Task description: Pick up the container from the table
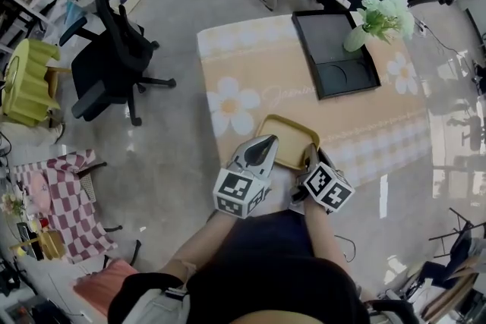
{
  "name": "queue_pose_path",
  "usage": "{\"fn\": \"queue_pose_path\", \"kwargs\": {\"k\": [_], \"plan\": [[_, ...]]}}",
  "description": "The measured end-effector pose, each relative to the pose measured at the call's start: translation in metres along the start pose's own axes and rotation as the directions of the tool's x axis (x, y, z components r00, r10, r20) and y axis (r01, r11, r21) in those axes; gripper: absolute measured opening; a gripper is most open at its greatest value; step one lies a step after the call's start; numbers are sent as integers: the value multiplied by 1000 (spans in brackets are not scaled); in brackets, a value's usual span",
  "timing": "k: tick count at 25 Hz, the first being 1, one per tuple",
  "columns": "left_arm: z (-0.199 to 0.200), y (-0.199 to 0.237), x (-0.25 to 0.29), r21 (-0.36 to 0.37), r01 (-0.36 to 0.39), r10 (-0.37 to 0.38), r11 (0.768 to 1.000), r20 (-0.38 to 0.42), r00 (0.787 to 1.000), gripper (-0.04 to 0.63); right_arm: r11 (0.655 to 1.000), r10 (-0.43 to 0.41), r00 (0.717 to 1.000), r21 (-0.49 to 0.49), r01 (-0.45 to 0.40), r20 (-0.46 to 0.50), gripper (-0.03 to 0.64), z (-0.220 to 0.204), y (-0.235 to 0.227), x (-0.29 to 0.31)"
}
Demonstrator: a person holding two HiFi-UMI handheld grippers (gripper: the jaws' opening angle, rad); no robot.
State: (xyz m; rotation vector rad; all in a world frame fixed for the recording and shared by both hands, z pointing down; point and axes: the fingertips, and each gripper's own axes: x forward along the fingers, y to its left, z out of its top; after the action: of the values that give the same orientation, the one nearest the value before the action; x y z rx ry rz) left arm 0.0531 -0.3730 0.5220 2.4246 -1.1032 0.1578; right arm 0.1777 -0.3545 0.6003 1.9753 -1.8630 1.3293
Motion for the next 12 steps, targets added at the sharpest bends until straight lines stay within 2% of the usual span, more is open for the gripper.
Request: {"fn": "queue_pose_path", "kwargs": {"k": [12], "plan": [[5, -7, -11, -6, -88, 88, 996, 28, 996, 9, 999, 28, 999, 27, -27, -39, 31, 4, -5, 1]]}}
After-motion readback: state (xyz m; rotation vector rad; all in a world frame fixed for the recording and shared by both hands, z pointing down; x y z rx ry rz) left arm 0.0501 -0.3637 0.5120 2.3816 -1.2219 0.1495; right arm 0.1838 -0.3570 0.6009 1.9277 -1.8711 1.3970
